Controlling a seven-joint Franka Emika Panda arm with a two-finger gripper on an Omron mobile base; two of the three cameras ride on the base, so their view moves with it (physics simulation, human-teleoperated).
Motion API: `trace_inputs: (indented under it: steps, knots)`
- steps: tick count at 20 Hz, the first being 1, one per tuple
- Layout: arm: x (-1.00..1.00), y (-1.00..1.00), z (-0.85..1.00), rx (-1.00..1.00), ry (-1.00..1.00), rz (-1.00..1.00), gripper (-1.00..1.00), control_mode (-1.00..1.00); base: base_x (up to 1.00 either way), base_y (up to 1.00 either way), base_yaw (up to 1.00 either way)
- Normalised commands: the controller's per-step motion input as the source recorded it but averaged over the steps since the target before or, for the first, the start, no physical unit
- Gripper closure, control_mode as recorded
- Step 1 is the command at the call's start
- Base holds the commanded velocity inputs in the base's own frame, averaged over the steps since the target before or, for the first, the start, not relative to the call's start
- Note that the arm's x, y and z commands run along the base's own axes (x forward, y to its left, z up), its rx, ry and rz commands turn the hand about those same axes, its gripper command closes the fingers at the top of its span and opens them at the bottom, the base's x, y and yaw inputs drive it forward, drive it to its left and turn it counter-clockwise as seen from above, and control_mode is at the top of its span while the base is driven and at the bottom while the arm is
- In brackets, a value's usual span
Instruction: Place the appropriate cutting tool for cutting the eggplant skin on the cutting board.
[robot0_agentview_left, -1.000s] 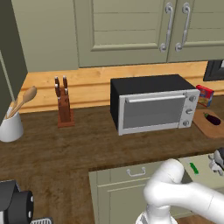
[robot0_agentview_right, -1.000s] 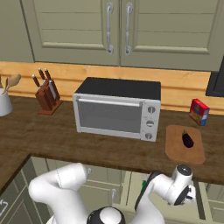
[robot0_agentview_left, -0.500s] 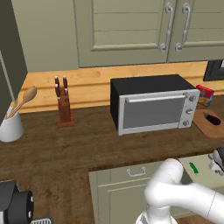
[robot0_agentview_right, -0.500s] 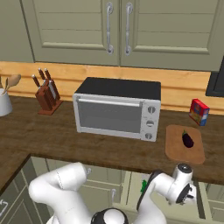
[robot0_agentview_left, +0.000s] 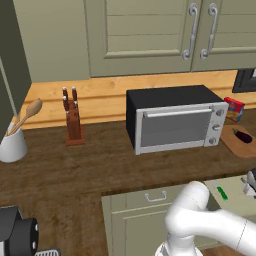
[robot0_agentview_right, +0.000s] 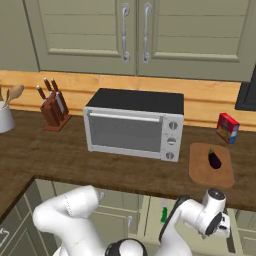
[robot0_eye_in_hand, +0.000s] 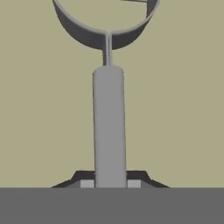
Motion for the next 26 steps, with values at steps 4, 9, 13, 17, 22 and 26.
trace_inputs:
  steps: [4,9,13,17,22,26]
  knots:
    - [-0.72,-0.01,0.56,0.07,0.00,0.00,1.00,-1.00,0.00,0.00,0.00]
    - [-0.92,0.13,0.92,0.10,0.00,0.00,1.00,-1.00,0.00,0.00,0.00]
    - [-0.47,0.14,1.00,0.02,0.02,0.00,1.00,-1.00,0.00,0.00,0.00]
    - [-0.31,0.20,1.00,0.00,0.00,0.00,1.00,-1.00,0.00,0.00,0.00]
    - [0.21,0.14,0.93,0.00,0.00,0.08,1.00,-1.00,0.00,0.00,0.00]
    - [0.88,0.05,0.37,0.00,0.00,0.11,1.00,-1.00,0.00,0.00,0.00]
